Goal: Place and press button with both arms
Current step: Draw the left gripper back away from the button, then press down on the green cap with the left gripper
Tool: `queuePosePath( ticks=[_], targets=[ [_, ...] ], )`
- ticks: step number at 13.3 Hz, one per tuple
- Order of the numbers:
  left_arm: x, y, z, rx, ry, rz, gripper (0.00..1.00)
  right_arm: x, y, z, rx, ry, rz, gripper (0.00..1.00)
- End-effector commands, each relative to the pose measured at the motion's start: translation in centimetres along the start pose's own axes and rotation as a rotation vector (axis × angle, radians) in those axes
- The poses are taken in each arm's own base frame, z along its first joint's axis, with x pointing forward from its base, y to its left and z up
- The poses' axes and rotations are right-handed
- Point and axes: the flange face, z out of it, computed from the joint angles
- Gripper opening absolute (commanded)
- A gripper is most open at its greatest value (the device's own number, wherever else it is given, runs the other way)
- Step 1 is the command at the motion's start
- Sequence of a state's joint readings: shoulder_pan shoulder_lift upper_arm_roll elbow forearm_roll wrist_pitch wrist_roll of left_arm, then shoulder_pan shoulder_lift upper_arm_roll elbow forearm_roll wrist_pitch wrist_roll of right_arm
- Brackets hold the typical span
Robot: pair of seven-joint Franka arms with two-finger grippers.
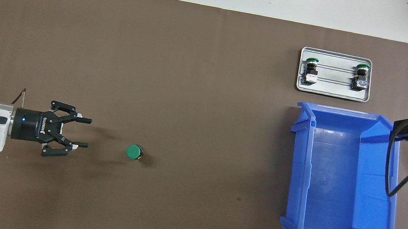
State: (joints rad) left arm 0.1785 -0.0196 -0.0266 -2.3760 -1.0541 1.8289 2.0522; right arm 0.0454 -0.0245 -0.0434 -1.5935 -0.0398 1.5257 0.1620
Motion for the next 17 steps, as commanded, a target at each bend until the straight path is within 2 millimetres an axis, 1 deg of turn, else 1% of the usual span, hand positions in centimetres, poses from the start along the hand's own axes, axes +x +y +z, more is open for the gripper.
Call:
queuePosePath(
  ticks=[1,2,3,5,6,8,9,11,12,14,16,17],
  targets=[
    [4.5,0.7,-2.6,0.033,-0.115,-0.09,0.39,0.0,0.0,-0.4,-0.017,0.028,-0.01,1.0],
    [5.5,0.9,-3.2,0.039,-0.131,-0.137,0.25,0.1,0.0,-0.9,-0.014,0.039,-0.011,1.0],
    [6.3,1.1,-3.8,0.046,-0.173,-0.166,0.0,0.2,0.0,-1.2,-0.014,0.043,-0.011,1.0],
    [8.1,1.4,-4.0,0.056,-0.273,-0.172,0.0,0.1,-0.2,-1.2,-0.009,0.043,-0.013,1.0],
    [9.8,1.3,-4.2,0.07,-0.299,-0.184,0.0,0.1,-0.3,-1.1,0.001,0.039,-0.012,1.0],
    [13.3,2.0,-3.5,0.108,-0.342,-0.262,0.0,-0.2,-0.3,-0.9,0.005,0.033,0.008,1.0],
    [15.4,2.0,-3.3,0.134,-0.377,-0.306,0.0,-0.2,-0.2,-0.9,0.004,0.033,0.006,1.0],
    [19.1,2.1,-2.1,0.211,-0.452,-0.43,0.0,-0.4,0.3,-1.1,0.005,0.027,0.009,1.0],
    [20.8,2.0,-1.8,0.283,-0.467,-0.531,0.0,-0.5,0.2,-1.2,0.005,0.028,0.008,1.0],
    [22.6,2.5,-0.3,0.358,-0.457,-0.721,0.0,-0.6,-0.1,-1.2,0.003,0.028,0.001,1.0],
    [24.7,3.5,1.8,0.427,-0.556,-0.7,0.0,-0.5,-0.1,-1.3,0.003,0.036,-0.002,1.0],
    [25.7,4.0,3.7,0.47,-0.584,-0.759,0.0,-0.5,-0.2,-1.3,0.005,0.039,-0.004,1.0]
  ],
)
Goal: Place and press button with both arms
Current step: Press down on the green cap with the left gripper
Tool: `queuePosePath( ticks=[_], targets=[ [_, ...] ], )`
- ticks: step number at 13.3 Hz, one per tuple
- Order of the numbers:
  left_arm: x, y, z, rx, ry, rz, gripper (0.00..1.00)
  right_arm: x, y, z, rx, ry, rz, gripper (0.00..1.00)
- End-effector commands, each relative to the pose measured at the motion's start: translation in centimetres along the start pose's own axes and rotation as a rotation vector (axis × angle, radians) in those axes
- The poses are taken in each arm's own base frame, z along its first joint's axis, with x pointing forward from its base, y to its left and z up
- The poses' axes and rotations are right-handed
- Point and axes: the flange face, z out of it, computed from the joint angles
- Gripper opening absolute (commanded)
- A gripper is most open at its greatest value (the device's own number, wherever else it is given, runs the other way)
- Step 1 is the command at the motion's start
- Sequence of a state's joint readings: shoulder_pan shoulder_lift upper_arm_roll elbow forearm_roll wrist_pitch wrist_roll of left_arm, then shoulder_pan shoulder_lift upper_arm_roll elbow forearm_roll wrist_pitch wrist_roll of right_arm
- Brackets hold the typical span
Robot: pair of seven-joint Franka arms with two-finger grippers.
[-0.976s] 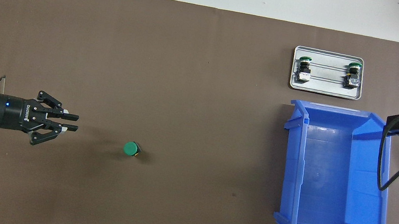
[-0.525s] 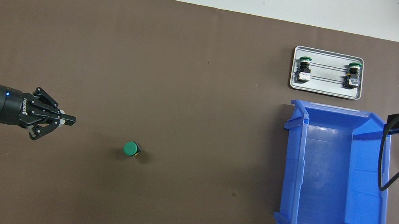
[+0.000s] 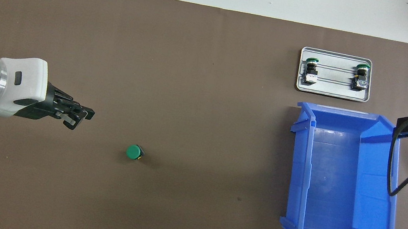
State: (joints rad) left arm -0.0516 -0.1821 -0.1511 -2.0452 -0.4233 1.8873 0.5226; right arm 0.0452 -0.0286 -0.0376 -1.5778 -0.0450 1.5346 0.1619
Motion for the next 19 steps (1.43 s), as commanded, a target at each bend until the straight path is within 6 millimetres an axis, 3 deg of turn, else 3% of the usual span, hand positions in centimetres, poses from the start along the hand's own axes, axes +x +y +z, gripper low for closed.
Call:
queuePosePath(
  ticks=[1,5,8,12,19],
  targets=[
    [2.4,4.0,1.3,0.106,-0.043,-0.137,0.0,-0.4,0.0,-0.3,0.005,0.009,0.001,1.0],
    [2.7,8.1,3.8,0.202,-0.101,-0.177,0.0,-0.4,0.0,-0.2,0.005,0.008,0.001,1.0],
    [2.2,9.6,9.3,0.235,-0.197,-0.163,0.0,-0.4,0.0,-0.2,0.005,0.008,0.001,1.0],
    [0.6,8.1,14.9,0.254,-0.201,-0.167,0.0,-0.4,0.0,-0.2,0.005,0.008,0.001,1.0],
    [-2.1,6.7,20.1,0.27,-0.187,-0.161,0.0,-0.4,0.0,-0.2,0.007,0.007,-0.001,1.0]
  ],
)
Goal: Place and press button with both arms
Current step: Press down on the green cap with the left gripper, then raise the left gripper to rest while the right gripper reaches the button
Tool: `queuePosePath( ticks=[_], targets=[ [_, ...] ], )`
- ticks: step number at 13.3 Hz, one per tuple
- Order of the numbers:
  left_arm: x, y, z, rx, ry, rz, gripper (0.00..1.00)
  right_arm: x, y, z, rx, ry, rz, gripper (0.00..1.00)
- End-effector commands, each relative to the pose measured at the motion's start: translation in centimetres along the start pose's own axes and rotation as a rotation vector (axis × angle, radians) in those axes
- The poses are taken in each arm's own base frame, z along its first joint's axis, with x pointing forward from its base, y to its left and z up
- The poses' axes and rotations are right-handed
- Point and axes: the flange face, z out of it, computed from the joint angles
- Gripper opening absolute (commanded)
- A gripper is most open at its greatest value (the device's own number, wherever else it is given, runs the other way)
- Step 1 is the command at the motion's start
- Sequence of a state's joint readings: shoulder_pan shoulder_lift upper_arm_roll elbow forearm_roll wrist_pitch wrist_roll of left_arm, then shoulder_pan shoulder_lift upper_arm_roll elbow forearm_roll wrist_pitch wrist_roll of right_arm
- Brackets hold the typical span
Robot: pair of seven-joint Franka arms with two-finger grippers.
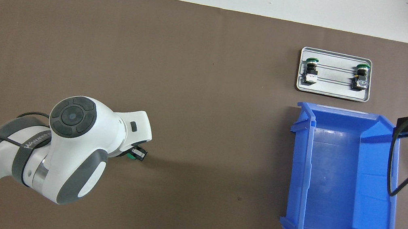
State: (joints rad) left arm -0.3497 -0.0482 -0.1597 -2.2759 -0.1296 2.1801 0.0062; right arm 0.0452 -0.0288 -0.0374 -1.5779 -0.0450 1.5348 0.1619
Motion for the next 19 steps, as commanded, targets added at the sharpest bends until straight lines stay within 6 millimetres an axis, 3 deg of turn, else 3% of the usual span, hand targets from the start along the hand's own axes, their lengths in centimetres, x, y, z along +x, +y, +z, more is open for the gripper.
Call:
queuePosePath(
  ticks=[1,3,5,8,9,10,11,14,17,19],
  targets=[
    [-0.6,0.2,2.3,0.033,0.013,0.012,0.0,-0.4,0.0,-0.2,0.005,0.007,-0.001,1.0],
    [-0.3,0.3,2.4,0.033,0.001,0.014,0.0,-0.4,0.0,-0.2,0.007,0.007,-0.001,1.0],
    [0.4,0.2,0.7,0.03,-0.008,0.009,0.0,-0.4,0.0,-0.2,0.005,0.007,0.001,1.0],
    [1.7,-0.3,-4.1,0.026,-0.019,-0.004,0.0,-0.4,0.0,-0.2,0.007,0.007,0.002,1.0],
    [2.1,-1.4,-5.3,0.025,-0.004,-0.026,0.21,-0.4,0.0,-0.2,0.007,0.007,0.005,1.0],
    [2.2,-2.7,-5.9,0.024,0.006,-0.049,0.81,-0.4,0.0,-0.2,0.007,0.007,0.001,1.0],
    [2.1,-3.9,-6.4,0.023,0.01,-0.073,1.0,-0.4,0.0,-0.2,0.007,0.009,-0.001,1.0],
    [2.2,-10.2,-10.4,0.018,0.044,-0.178,1.0,-0.4,0.0,-0.2,0.007,0.009,-0.001,1.0],
    [2.4,-13.9,-16.3,0.013,0.064,-0.201,1.0,-0.4,0.0,-0.2,0.007,0.009,-0.001,1.0],
    [2.3,-15.1,-21.1,0.011,0.074,-0.22,1.0,-0.4,0.0,-0.2,0.007,0.009,-0.001,1.0]
  ],
)
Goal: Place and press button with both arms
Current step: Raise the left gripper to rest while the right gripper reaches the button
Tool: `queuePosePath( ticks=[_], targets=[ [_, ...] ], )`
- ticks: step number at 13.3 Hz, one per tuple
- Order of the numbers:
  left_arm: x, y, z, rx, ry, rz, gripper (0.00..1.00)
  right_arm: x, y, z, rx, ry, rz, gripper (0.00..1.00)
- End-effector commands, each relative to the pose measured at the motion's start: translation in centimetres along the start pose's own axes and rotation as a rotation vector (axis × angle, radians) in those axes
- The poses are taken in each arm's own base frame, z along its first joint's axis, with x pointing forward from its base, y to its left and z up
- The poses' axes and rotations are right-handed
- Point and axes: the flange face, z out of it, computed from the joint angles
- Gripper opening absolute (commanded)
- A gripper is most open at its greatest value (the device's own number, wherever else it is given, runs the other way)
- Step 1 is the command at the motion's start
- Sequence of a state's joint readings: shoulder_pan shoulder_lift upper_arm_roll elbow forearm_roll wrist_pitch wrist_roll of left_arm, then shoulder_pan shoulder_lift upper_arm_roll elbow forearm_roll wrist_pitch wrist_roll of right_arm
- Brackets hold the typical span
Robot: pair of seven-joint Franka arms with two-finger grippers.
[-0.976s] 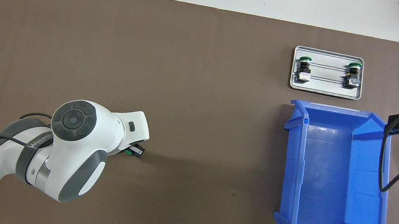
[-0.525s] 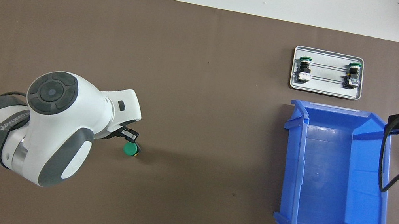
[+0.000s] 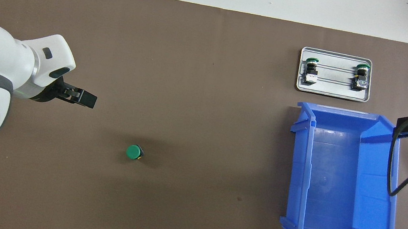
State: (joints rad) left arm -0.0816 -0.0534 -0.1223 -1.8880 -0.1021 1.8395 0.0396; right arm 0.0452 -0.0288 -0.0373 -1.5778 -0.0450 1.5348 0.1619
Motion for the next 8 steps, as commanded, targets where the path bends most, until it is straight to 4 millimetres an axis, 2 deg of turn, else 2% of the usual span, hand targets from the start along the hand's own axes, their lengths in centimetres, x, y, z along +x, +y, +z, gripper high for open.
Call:
queuePosePath(
  ticks=[1,2,3,5,8],
  targets=[
    [0.7,-1.5,-6.0,0.012,0.0,-0.015,1.0,-0.3,0.0,-0.2,0.007,0.01,0.001,1.0],
    [0.7,-2.1,-7.4,0.011,-0.012,-0.024,1.0,-0.4,-0.2,-0.3,0.008,0.013,0.005,1.0],
    [0.8,-2.6,-8.3,0.01,-0.024,-0.033,1.0,-0.3,-1.5,-0.4,0.03,0.029,-0.003,1.0],
    [0.5,-3.7,-9.9,0.019,-0.029,-0.05,1.0,-1.2,-5.6,-0.7,0.071,0.024,0.01,1.0],
    [0.5,-3.9,-10.3,0.074,-0.044,-0.041,1.0,-3.7,-17.1,-0.1,0.097,0.061,0.072,1.0]
  ],
)
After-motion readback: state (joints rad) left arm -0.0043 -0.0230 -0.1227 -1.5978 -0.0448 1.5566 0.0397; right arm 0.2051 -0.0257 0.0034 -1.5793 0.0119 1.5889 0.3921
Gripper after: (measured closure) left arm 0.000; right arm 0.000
